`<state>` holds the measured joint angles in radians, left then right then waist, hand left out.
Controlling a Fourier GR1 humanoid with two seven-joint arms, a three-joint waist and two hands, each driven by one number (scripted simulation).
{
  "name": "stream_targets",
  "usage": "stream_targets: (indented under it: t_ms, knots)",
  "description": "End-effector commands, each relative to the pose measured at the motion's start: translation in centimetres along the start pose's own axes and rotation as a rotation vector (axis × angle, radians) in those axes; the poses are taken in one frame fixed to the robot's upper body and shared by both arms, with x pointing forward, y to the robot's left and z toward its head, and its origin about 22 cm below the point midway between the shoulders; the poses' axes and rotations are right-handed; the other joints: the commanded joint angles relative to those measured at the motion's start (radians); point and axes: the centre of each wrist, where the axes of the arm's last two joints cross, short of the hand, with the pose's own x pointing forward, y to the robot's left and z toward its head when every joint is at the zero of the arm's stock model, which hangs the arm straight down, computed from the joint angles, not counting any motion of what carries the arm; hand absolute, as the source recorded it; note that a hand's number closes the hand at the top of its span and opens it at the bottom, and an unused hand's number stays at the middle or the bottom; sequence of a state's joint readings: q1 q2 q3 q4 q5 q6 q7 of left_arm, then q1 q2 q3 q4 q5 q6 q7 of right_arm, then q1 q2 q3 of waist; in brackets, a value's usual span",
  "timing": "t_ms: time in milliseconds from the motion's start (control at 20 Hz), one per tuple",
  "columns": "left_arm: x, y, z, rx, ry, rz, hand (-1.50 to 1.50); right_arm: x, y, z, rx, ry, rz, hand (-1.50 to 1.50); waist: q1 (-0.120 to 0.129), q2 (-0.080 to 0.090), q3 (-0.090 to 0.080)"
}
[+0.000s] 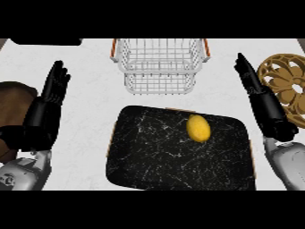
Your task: Pick the lemon from the tray and place it in the tiered basket
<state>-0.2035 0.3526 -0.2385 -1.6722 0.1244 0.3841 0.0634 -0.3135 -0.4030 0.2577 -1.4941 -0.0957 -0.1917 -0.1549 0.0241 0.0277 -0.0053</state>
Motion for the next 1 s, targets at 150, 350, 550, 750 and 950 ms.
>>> stream_targets:
  t_ms: [150,350,550,750,950]
  knots:
    - [-1.9,-0.6,0.0,0.016,0.032,-0.021,0.00,1.2,-3.4,-2.9,0.037,-0.152,-0.479,1.50,-0.015,-0.013,0.009]
    - [-3.3,-1.9,1.9,-0.039,0.095,-0.005,0.00,-3.5,-6.7,-2.1,-0.153,0.119,-0.371,1.50,0.006,-0.010,0.006]
    - [-2.9,-2.7,1.8,-0.042,0.104,0.030,0.00,-4.3,-1.3,-0.6,0.179,0.033,-1.014,-1.50,-0.004,-0.014,0.012]
    - [-2.9,-3.2,1.4,-0.034,0.093,0.001,0.00,-6.9,-8.0,2.6,0.324,-0.082,-0.989,-1.50,-0.021,-0.020,0.009]
    - [-4.0,-3.9,2.5,-0.031,0.115,-0.006,0.00,-3.5,-15.7,1.4,0.456,-0.069,-0.706,-1.50,-0.024,-0.024,0.007]
